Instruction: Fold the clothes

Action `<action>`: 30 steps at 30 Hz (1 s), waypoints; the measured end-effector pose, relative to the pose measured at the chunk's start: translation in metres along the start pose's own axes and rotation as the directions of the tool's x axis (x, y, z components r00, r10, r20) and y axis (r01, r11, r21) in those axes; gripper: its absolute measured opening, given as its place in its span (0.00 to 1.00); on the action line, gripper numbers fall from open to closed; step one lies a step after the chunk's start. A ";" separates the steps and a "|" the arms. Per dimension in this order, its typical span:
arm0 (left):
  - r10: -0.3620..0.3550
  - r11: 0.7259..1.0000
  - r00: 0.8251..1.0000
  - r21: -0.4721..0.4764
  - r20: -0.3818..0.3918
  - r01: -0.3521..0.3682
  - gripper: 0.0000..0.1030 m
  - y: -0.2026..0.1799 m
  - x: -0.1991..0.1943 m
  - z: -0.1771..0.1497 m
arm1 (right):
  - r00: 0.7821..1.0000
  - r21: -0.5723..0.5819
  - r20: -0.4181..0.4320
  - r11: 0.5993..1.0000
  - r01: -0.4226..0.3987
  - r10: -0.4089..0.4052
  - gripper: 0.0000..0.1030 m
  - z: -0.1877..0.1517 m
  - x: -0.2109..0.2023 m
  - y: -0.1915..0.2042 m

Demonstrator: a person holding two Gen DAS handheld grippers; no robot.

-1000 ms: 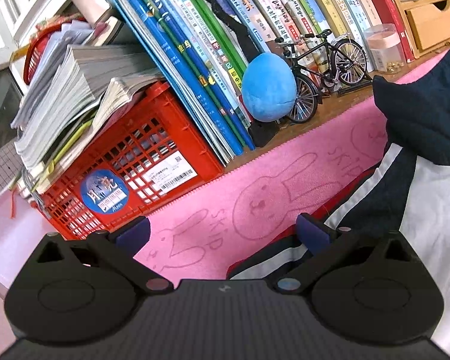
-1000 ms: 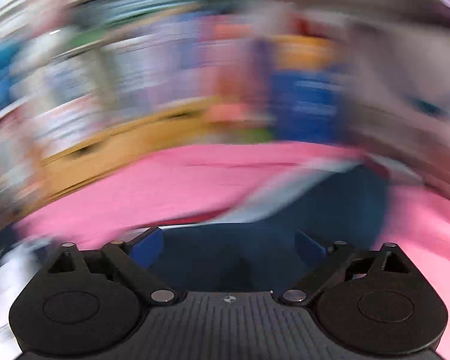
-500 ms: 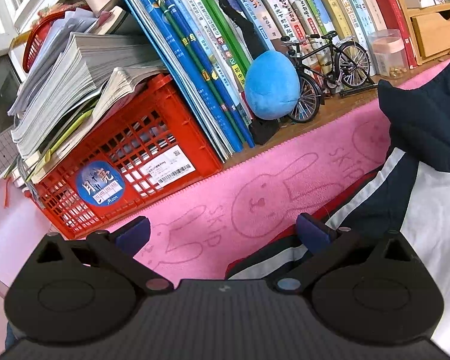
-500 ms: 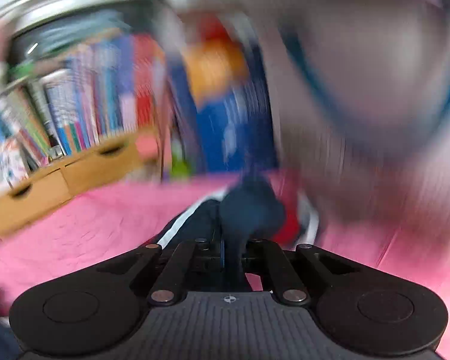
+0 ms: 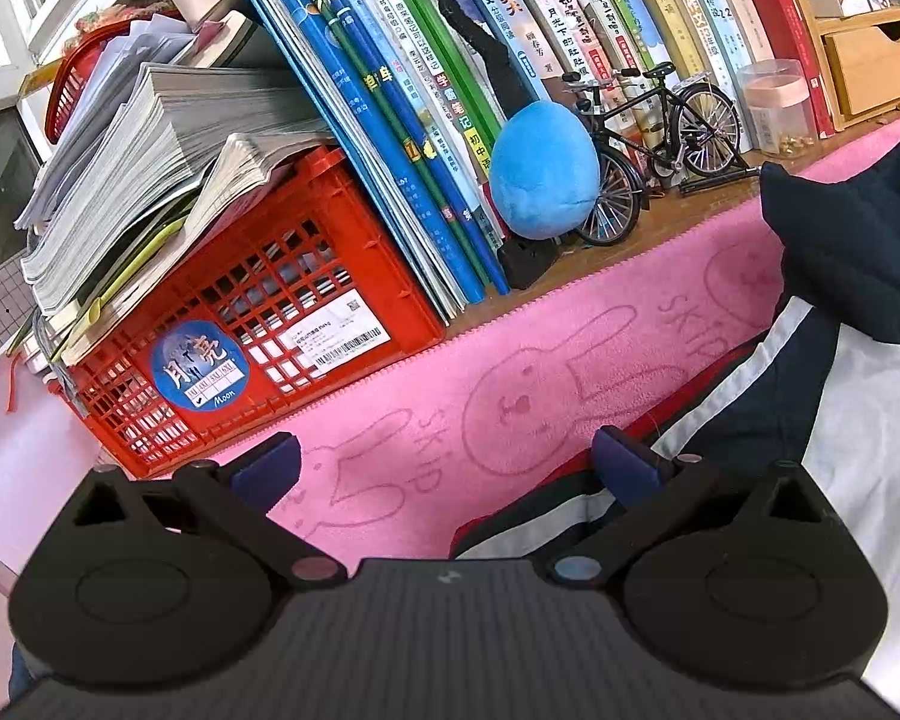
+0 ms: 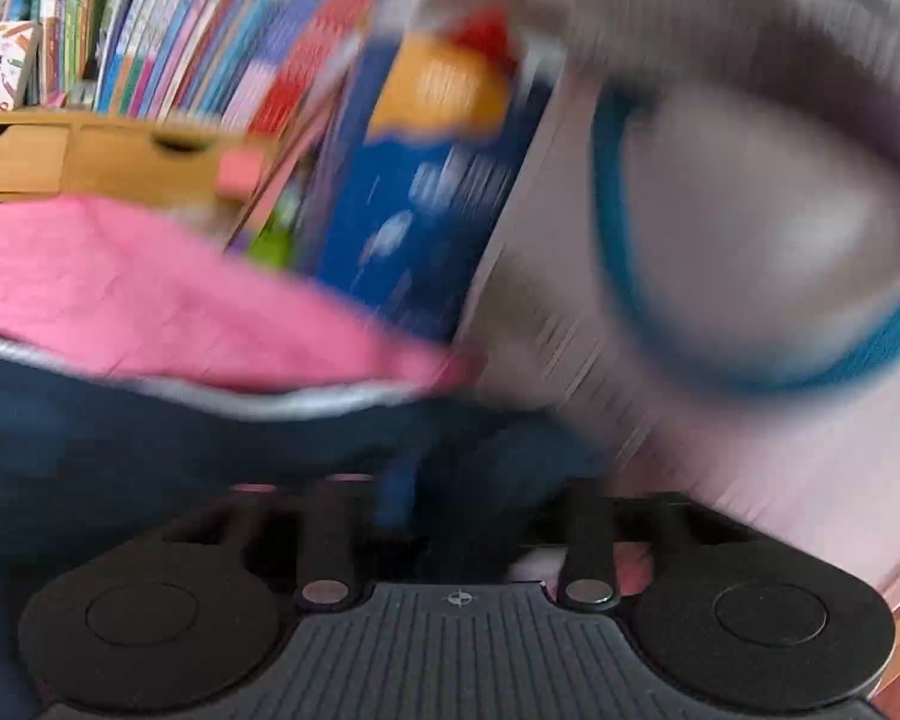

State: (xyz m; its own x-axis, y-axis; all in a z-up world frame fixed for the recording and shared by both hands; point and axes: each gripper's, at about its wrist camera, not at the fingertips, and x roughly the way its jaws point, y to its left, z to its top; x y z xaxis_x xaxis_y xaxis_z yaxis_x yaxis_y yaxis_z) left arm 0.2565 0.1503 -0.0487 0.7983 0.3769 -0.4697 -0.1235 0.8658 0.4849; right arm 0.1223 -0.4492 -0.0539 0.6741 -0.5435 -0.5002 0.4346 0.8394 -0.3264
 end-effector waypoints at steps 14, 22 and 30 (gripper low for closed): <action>0.012 1.000 1.000 0.013 0.006 -0.012 1.00 -0.002 -0.001 0.000 | 0.885 -0.356 0.180 0.867 -0.349 0.430 1.00 0.019 -0.188 0.136; 0.035 0.999 0.999 0.036 0.015 -0.036 1.00 -0.006 -0.003 -0.001 | 0.505 -0.230 -0.124 0.470 -0.852 0.854 0.63 0.050 -0.176 0.290; 0.029 0.999 1.000 0.024 0.011 -0.029 1.00 -0.006 -0.003 0.000 | 0.836 -0.008 -0.062 0.838 -0.546 0.545 1.00 0.065 -0.074 0.244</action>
State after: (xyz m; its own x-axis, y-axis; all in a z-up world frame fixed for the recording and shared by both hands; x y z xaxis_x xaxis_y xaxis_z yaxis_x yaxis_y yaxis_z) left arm 0.2544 0.1439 -0.0504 0.8011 0.3981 -0.4468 -0.1325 0.8461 0.5164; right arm 0.2166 -0.2040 -0.0444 0.7638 0.0027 -0.6454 -0.0090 0.9999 -0.0064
